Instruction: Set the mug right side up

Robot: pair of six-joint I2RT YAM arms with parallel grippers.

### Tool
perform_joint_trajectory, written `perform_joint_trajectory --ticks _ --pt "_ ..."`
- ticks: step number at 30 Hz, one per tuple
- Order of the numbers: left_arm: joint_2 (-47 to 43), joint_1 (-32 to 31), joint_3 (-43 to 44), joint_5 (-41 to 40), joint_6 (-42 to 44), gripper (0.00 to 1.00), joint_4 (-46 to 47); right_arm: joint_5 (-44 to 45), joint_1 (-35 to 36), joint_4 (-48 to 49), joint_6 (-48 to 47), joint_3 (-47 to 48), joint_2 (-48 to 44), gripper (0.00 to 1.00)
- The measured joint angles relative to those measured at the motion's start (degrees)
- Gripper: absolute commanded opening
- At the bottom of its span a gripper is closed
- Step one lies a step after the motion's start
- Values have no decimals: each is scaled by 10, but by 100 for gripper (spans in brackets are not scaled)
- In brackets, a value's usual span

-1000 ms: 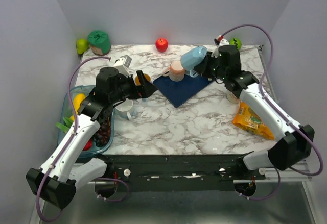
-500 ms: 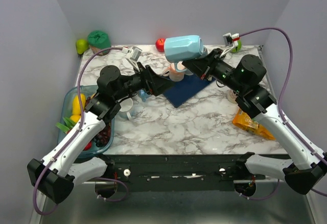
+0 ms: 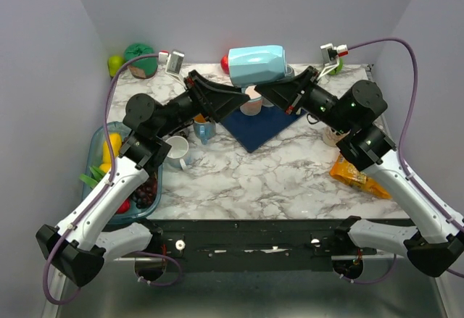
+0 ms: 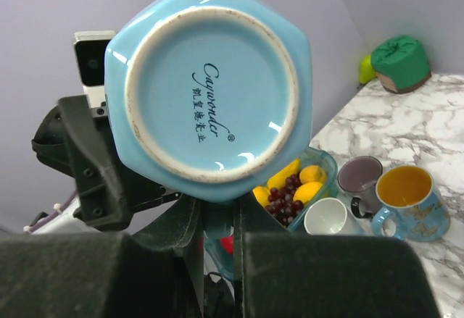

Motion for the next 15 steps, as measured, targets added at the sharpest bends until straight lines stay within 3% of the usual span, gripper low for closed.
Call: perform_joint_trajectory --ticks 9,15 --pt "16 -4 39 -15 -9 49 1 -23 6 43 10 7 -14 1" --pt "33 -14 48 -15 -14 37 5 -33 6 62 23 7 -14 1"
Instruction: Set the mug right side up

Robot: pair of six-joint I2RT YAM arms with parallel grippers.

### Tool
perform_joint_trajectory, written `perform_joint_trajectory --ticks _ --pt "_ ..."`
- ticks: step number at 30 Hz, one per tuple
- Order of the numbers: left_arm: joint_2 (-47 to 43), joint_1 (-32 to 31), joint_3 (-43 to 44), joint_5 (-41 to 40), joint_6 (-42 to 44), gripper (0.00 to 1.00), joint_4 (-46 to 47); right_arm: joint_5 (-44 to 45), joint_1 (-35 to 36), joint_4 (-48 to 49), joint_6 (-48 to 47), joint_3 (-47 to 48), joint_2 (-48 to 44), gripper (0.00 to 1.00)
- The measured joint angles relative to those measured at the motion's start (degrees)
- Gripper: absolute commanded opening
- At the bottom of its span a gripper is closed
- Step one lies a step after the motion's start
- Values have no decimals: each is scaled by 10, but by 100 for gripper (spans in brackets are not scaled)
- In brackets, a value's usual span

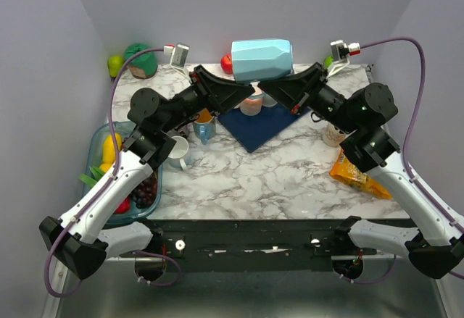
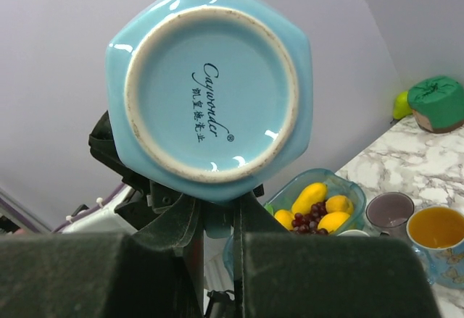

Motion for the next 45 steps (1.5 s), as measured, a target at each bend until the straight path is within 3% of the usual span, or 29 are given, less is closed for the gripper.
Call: perform_joint_trajectory --ticks 17,19,21,26,30,31,34,37,45 --pt "27 -28 22 -1 -4 37 24 -7 -1 68 42 -27 2 1" --pt "28 -29 22 -5 -4 26 24 -7 -1 73 43 -30 2 1" --pt "28 -31 22 -10 -5 0 24 -6 -1 75 43 -32 2 1" --pt "24 -32 20 -25 -5 0 22 3 0 76 39 -36 1 2" --pt "14 -35 7 -42 9 0 5 14 2 47 35 -38 -2 27" --pt "12 -36 6 -45 14 0 -4 20 3 36 34 -38 -3 42" --pt "7 -38 6 -66 38 0 -44 37 6 2 20 -39 -3 66" --pt "1 -38 6 -107 68 0 -110 54 8 -31 6 -49 -4 74" --pt "-2 -34 20 -218 162 0 -327 140 9 -150 -2 -104 -32 79"
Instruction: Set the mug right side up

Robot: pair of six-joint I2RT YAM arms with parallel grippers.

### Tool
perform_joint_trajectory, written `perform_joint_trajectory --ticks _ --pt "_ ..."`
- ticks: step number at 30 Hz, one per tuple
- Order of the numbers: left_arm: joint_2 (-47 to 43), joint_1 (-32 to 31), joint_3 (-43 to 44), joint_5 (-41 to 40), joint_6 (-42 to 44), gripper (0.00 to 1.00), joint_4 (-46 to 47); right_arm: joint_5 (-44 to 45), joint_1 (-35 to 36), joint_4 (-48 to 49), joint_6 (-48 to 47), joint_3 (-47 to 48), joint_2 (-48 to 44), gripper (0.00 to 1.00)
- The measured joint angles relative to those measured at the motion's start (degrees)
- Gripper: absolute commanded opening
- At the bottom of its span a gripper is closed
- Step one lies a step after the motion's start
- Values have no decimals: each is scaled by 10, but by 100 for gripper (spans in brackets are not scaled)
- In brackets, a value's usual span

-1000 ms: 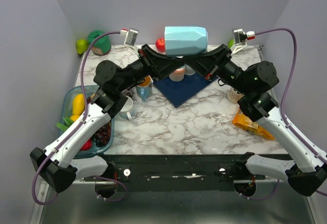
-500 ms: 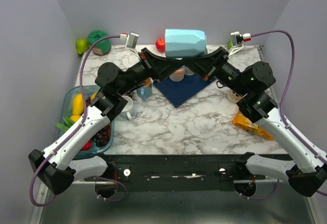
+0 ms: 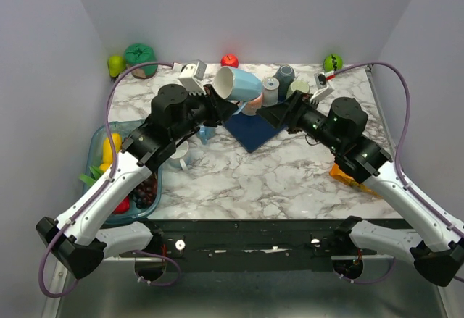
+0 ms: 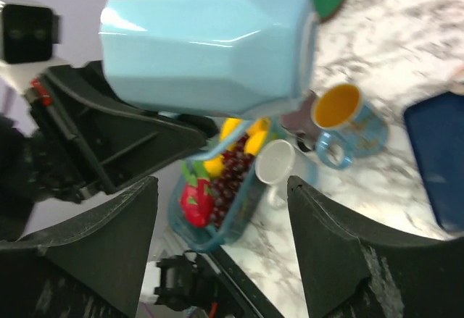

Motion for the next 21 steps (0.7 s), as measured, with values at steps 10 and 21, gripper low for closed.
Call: perform_joint_trajectory --ticks 10,21 --pt "-6 -1 -25 -107 70 0 -190 177 0 -183 -1 -3 2 79" --pt "14 -7 -168 -191 68 0 -253 207 0 -242 -7 12 90 79"
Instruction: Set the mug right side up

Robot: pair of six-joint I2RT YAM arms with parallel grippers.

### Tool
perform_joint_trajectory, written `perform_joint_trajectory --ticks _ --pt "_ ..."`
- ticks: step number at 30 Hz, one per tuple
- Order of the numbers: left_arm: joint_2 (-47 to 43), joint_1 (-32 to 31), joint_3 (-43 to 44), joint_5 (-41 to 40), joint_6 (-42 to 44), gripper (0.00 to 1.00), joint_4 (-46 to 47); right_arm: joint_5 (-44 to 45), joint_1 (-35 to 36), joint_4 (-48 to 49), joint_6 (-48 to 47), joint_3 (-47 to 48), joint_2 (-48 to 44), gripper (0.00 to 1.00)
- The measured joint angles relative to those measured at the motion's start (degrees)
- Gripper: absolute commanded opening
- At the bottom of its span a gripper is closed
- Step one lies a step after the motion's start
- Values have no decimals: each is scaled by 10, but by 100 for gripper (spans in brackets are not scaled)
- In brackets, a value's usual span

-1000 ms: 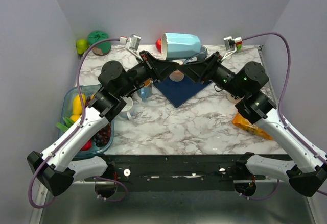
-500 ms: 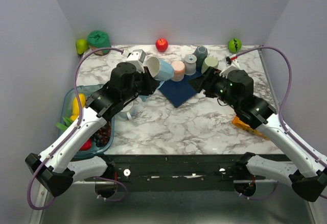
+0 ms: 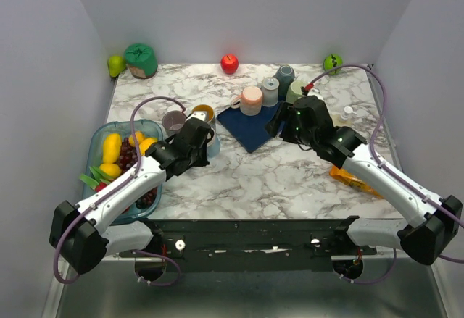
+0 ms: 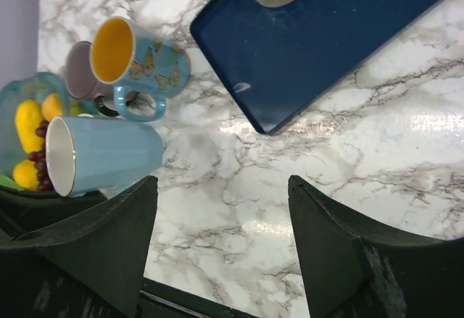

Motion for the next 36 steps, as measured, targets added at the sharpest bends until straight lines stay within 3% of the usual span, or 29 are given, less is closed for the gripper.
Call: perform_joint_trajectory --ticks 18,22,24,27,36 --pt "95 -1 -50 -55 -6 0 39 17 -6 -24 1 1 66 84" --pt "103 -2 -49 -64 -5 24 42 29 -12 -41 -7 12 101 88" --pt "106 -4 -46 -67 -4 45 41 41 -17 -48 -13 26 124 89" --pt "108 -5 -44 -72 -3 58 44 61 -28 -53 -29 49 162 90" --pt "96 -5 -33 -79 -5 81 42 104 -92 -62 -111 136 283 92"
